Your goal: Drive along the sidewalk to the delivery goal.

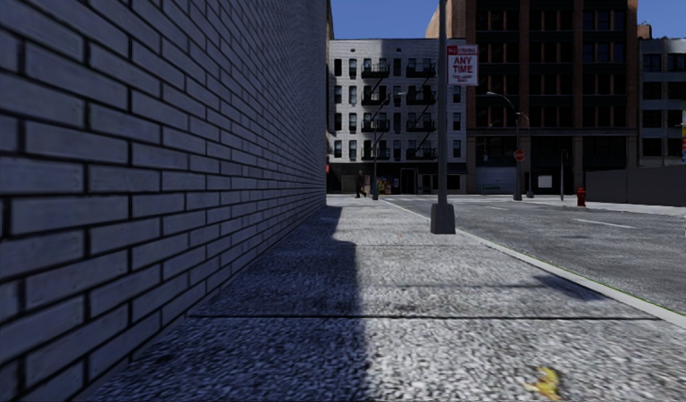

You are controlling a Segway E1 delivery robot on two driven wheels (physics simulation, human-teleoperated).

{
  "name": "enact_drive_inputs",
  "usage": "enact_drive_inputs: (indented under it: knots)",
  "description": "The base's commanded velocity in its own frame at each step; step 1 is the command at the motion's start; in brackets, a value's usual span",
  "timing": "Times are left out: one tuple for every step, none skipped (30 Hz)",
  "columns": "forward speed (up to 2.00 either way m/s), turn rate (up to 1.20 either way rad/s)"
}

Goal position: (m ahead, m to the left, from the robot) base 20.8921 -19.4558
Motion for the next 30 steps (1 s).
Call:
enact_drive_inputs:
  knots:
    - [2.00,-0.31]
    - [2.00,-0.31]
    - [2.00,-0.31]
    - [2.00,-0.31]
    - [2.00,-0.31]
    - [2.00,0.00]
    - [2.00,0.00]
    - [2.00,0.00]
    - [2.00,0.00]
    - [2.00,0.00]
    - [2.00,0.00]
    - [2.00,0.00]
    - [2.00,0.00]
    - [2.00,0.00]
    - [2.00,0.00]
    - [2.00,0.00]
    - [2.00,0.00]
    - [2.00,0.00]
    - [2.00,0.00]
    - [2.00,0.00]
    - [2.00,0.00]
    - [2.00,0.00]
    - [2.00,0.00]
    - [2.00,0.00]
    - [2.00,0.00]
    - [2.00,0.00]
    - [2.00,0.00]
    - [2.00,0.00]
    - [2.00,0.00]
    - [2.00,0.00]
